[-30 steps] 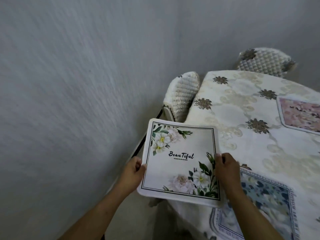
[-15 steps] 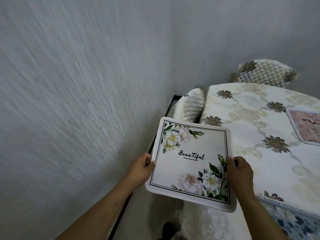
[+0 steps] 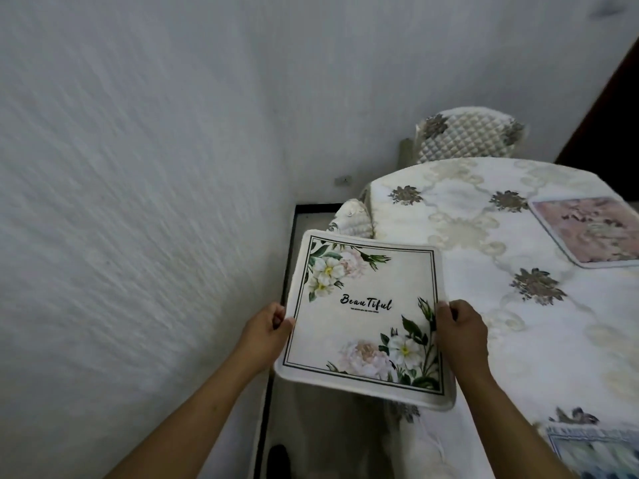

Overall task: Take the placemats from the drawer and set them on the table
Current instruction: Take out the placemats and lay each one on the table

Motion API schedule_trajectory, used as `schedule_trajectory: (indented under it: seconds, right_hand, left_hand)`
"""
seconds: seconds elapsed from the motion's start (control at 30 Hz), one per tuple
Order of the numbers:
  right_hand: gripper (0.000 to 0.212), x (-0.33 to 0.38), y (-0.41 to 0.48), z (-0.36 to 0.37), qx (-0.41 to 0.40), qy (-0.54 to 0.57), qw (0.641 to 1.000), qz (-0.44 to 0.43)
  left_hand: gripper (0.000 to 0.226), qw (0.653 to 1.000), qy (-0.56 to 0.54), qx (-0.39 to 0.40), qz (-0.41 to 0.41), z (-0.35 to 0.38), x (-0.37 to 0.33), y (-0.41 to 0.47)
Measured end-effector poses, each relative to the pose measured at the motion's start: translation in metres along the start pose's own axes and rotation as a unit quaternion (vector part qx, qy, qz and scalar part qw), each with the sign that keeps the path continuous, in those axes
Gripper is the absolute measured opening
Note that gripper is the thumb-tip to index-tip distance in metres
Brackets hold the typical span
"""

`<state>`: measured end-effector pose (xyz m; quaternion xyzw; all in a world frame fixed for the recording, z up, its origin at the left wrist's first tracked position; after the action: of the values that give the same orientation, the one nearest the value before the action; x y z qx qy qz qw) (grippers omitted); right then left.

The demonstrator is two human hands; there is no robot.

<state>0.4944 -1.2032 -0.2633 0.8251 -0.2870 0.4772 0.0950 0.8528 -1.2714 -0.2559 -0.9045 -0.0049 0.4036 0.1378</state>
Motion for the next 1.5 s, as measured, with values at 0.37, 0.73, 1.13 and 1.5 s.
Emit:
schedule_trajectory:
  seconds: [0.37,0.73,1.13,1.5]
  right_hand:
    - [0.039,-0.003,-0.03,-0.041,-0.237,0.014,0.961,0.144]
    - [0.035,-0.061,-0.018,-0.047,-0.372,0.062,0.89,0.255]
    - [0.036,-0.059,0.099,0.022,-0.376,0.075,0.856,0.347]
    - [0.04,-0.062,0.153,0.079,-0.405,0.01,0.796,0.45]
  left_hand:
    - [0.021,0.953,0.061,0.193,0.224,0.031,-0.113,0.156]
    - [0.02,0.872,0.137,0.316,0.349,0.138,-0.22,0.235]
    - [0.019,0.827,0.203,0.378,0.363,0.203,-0.25,0.397]
    - [0.016,0.756,0.223,0.475,0.391,0.278,-0.261,0.484]
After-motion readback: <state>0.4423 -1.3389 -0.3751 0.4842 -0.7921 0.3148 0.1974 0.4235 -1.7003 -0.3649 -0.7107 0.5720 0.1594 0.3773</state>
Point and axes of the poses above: each hand's wrist, its own y-axis towards the middle knuckle, its own z-axis out of the palm, x = y × z, the point moved 7 cm from there along y, towards the middle knuckle, and after that the axes turned 5 degrees about x, right-handed, at the moved point
